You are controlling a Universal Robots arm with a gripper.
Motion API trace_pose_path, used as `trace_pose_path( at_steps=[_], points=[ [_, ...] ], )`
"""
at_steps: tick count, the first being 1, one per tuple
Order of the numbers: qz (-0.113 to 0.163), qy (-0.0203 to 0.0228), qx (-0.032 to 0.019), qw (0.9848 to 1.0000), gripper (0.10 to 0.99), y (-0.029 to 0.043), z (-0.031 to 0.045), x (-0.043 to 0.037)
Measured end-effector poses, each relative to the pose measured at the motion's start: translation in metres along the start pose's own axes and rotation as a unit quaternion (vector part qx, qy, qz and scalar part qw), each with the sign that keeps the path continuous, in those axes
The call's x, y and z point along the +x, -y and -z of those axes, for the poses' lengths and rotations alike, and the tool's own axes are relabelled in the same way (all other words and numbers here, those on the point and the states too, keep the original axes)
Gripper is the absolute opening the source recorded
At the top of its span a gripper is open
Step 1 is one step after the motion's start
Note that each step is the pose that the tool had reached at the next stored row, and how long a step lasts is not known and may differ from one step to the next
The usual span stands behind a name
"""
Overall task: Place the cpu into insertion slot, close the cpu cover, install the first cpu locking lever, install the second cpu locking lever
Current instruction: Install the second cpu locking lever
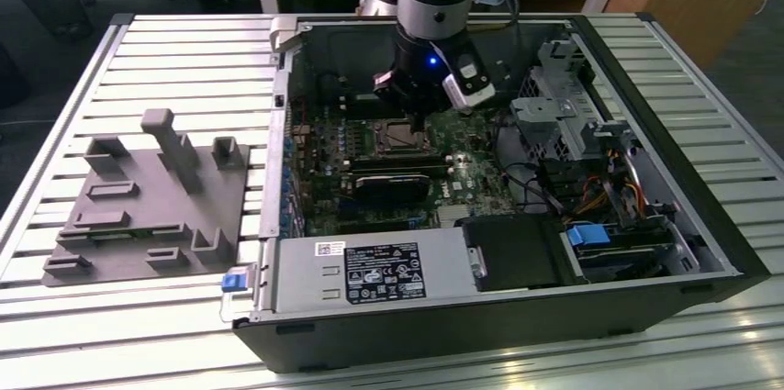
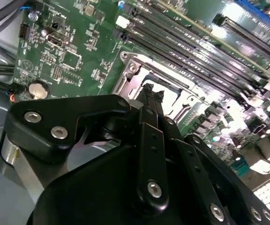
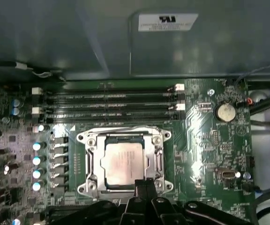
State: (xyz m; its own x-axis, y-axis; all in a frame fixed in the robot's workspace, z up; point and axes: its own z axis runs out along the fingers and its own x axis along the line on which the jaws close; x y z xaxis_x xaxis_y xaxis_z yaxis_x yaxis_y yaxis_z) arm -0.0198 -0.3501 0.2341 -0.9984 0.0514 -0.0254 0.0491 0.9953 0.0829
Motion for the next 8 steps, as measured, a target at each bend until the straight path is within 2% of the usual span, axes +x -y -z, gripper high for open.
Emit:
trace_pose_path(
  at_steps=[2, 8],
  points=[
    [0.0, -0.0019, -0.0001, 1.0, 0.106, 0.0022, 0.0002, -0.0001],
    [0.0, -0.002, -0.0001, 1.0, 0.106, 0.0131, 0.0005, 0.0001]
  ],
)
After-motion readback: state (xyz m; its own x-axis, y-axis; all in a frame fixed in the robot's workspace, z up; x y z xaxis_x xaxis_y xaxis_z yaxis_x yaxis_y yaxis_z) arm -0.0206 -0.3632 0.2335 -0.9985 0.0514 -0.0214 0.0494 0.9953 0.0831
